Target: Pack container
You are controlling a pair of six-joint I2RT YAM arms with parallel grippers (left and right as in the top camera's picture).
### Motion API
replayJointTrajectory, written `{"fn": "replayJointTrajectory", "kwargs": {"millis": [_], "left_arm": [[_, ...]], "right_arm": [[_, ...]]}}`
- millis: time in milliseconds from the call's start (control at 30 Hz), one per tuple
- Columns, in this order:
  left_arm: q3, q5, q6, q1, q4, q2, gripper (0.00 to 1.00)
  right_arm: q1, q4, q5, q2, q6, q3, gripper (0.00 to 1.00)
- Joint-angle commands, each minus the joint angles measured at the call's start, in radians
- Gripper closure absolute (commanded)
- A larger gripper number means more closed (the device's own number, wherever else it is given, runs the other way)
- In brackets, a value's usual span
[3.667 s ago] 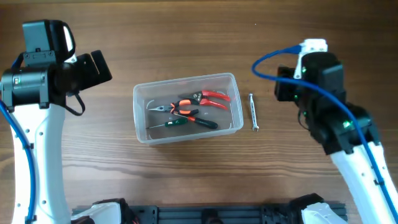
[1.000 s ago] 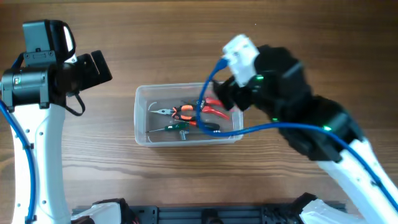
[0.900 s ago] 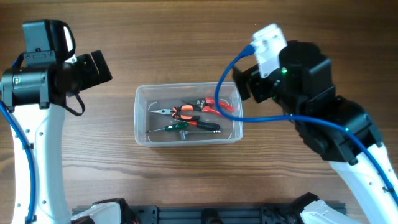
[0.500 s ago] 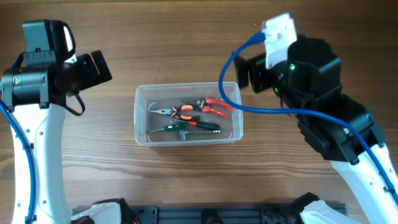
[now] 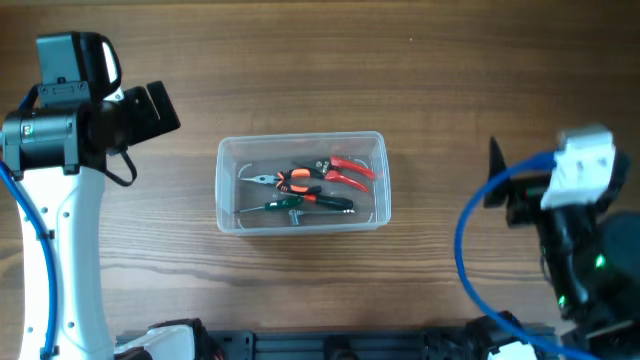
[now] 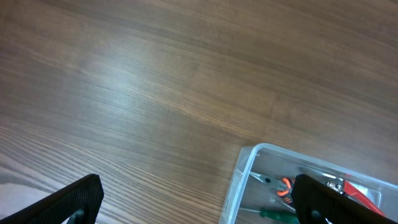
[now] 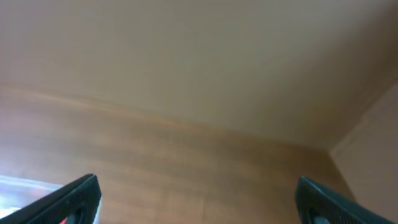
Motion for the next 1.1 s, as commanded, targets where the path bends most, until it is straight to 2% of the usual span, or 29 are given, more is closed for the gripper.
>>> {"fn": "replayJointTrajectory", "kwargs": {"millis": [0,100,200,300,533,1067], "left_arm": [[0.005,-0.01,-0.013,0.006,0.003,-0.003,0.0],[0.005,-0.009,-0.013,0.006,0.003,-0.003,0.0],[0.005,-0.01,-0.013,0.006,0.003,-0.003,0.0],[0.005,-0.01,-0.013,0.006,0.003,-0.003,0.0],[0.005,-0.01,-0.013,0.006,0.003,-0.003,0.0],[0.005,-0.01,-0.013,0.006,0.003,-0.003,0.0]], "right_arm": [[-0.083,0.049,-0.155,-0.19,-0.012,-0.306,0.0],[-0.154,0.076,-0.29,-0.402,-0.012,-0.589,0.0],[-0.218,0.108,-0.396,-0.538,-0.012,-0.717,0.0],[-0.246,0.107,-0.436,-0.594,-0.011,-0.783,0.0],[-0.246,0.112,-0.435,-0.595,-0.013,-0.88,0.0],[-0.246,0.121,-0.435,-0.59,-0.013,-0.885,0.0]]}}
